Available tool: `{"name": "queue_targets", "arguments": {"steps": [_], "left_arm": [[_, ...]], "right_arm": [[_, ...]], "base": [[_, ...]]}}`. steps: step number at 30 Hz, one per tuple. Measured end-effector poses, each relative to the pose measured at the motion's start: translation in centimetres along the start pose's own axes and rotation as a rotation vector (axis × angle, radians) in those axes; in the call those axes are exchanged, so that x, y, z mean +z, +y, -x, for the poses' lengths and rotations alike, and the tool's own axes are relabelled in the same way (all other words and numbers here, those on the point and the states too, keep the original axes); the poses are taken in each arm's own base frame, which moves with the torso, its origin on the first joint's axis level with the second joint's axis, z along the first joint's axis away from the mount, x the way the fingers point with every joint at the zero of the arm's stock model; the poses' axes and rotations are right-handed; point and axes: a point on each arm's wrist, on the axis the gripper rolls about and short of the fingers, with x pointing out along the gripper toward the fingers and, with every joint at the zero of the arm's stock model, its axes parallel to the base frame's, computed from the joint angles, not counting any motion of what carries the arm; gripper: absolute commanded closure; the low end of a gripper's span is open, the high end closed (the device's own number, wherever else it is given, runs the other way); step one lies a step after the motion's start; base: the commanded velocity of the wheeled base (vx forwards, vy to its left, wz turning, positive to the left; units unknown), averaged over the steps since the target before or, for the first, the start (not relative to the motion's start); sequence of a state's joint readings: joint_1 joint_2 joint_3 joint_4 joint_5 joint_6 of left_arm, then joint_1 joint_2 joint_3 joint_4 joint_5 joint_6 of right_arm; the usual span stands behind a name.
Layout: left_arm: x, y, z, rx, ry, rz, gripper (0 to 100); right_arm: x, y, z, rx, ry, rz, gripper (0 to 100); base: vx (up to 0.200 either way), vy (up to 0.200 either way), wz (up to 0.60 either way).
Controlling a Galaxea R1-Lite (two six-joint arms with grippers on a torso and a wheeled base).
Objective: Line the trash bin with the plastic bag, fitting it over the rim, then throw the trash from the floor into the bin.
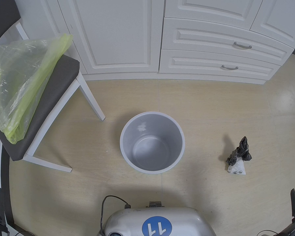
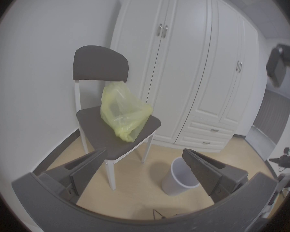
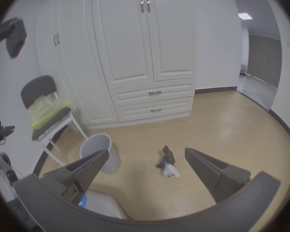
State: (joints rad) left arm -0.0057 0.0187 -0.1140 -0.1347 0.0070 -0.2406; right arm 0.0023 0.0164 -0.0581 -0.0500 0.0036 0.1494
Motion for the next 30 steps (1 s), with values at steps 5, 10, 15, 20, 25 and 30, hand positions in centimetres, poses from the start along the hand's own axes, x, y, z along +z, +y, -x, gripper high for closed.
{"name": "queue_targets", "arguments": {"steps": [5,10,15,20,25,30], "left_arm": [[2.4,-0.5,-0.1,-0.021,0.011,-0.028,0],[5.3,-1.1,-2.0,-0.009,0.079,-0.137,0],[7.8,-1.8,-5.7,0.029,0.188,-0.245,0],[8.8,-2.2,-10.6,0.087,0.326,-0.374,0],[8.7,-2.5,-16.5,0.175,0.464,-0.532,0],[7.6,-3.3,-21.9,0.258,0.557,-0.744,0]], "right_arm": [[2.4,0.3,0.3,0.031,-0.042,-0.012,0],[6.1,0.9,-0.6,0.052,-0.061,-0.001,0],[9.8,1.5,-3.1,0.042,-0.037,0.023,0],[12.3,1.9,-6.5,0.019,0.017,0.04,0],[13.6,2.2,-9.5,0.0,0.065,0.05,0],[14.2,2.3,-11.8,-0.013,0.103,0.057,0]], "base": [[0.0,0.0,0.0],[0.0,0.0,0.0],[0.0,0.0,0.0],[0.0,0.0,0.0],[0.0,0.0,0.0],[0.0,0.0,0.0]]}}
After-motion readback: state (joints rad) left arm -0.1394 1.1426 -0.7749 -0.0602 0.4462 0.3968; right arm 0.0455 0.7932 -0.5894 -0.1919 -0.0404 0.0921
